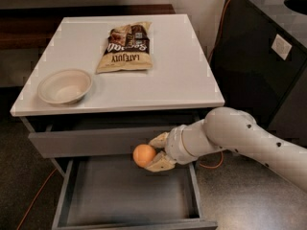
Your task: Place orange into middle drawer
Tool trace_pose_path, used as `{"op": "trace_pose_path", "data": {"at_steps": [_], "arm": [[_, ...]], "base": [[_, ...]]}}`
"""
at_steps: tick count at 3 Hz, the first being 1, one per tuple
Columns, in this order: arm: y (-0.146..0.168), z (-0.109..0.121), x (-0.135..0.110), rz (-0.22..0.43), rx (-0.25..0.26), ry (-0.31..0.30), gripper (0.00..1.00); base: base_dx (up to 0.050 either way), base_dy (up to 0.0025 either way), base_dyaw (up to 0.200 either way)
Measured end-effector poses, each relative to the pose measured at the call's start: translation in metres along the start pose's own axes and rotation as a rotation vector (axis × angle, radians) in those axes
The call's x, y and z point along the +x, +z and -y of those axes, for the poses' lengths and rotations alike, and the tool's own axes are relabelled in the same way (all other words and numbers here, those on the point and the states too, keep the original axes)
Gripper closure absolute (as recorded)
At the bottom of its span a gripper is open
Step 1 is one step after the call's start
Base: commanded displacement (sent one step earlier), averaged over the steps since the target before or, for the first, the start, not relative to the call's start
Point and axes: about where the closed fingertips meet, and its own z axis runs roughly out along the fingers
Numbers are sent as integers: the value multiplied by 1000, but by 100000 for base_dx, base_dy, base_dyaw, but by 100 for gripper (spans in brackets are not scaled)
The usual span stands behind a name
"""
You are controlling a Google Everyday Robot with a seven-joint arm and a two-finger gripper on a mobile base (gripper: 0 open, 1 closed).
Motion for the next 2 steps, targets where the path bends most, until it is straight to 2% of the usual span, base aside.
{"op": "trace_pose_path", "data": {"at_steps": [1,2], "arm": [[5,-5,5,-11,-16,2,100],[37,-21,25,-17,-70,7,100]], "base": [[0,0,0],[0,0,0]]}}
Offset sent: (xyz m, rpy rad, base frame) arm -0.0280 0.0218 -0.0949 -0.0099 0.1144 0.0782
